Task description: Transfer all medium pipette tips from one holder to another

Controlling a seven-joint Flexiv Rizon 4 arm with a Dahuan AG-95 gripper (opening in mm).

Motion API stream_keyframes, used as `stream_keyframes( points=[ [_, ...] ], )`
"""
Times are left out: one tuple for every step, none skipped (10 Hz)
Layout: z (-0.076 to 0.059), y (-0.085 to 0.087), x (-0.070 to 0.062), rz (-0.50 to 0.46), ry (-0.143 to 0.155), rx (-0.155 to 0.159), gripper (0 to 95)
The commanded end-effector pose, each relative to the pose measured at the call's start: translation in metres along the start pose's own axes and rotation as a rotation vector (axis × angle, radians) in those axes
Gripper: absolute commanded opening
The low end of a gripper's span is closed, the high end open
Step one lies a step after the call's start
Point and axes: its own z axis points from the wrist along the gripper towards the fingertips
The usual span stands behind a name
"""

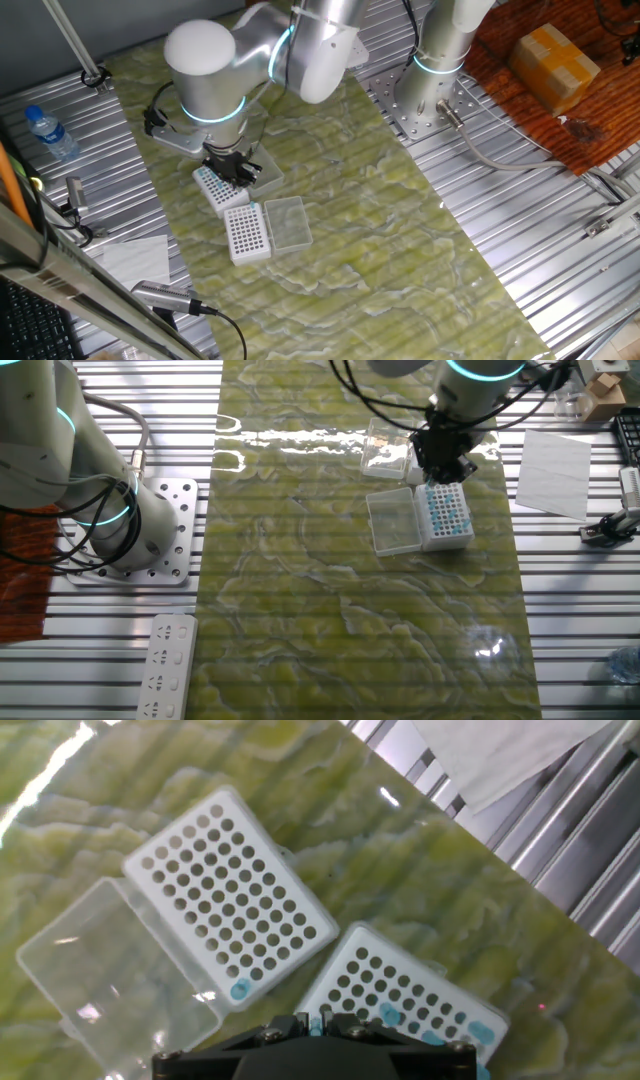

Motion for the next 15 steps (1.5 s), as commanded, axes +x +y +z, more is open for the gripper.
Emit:
stream_keyframes(
  points=[
    [-0.024,0.004,-0.001,0.032,0.015,-0.018,0.0],
    [-0.033,0.005,-0.003,0.043,0.022,-0.03,0.0],
    [-0.041,0.006,-0.006,0.054,0.03,-0.035,0.0],
    [-0.054,0.009,-0.011,0.082,0.042,-0.043,0.0],
    [-0.062,0.019,-0.022,0.133,0.043,-0.048,0.0],
    [-0.062,0.024,-0.026,0.153,0.04,-0.049,0.0],
    [-0.061,0.03,-0.032,0.178,0.036,-0.05,0.0],
    [-0.059,0.035,-0.036,0.195,0.032,-0.05,0.0],
    [-0.058,0.037,-0.038,0.203,0.03,-0.05,0.0],
    [-0.056,0.041,-0.042,0.22,0.028,-0.049,0.0],
    [-0.055,0.043,-0.044,0.228,0.028,-0.048,0.0],
    [-0.054,0.046,-0.046,0.234,0.027,-0.047,0.0],
    [-0.053,0.047,-0.047,0.236,0.027,-0.046,0.0],
    [-0.052,0.048,-0.048,0.234,0.028,-0.045,0.0],
    [-0.051,0.048,-0.048,0.23,0.027,-0.044,0.0]
  ],
)
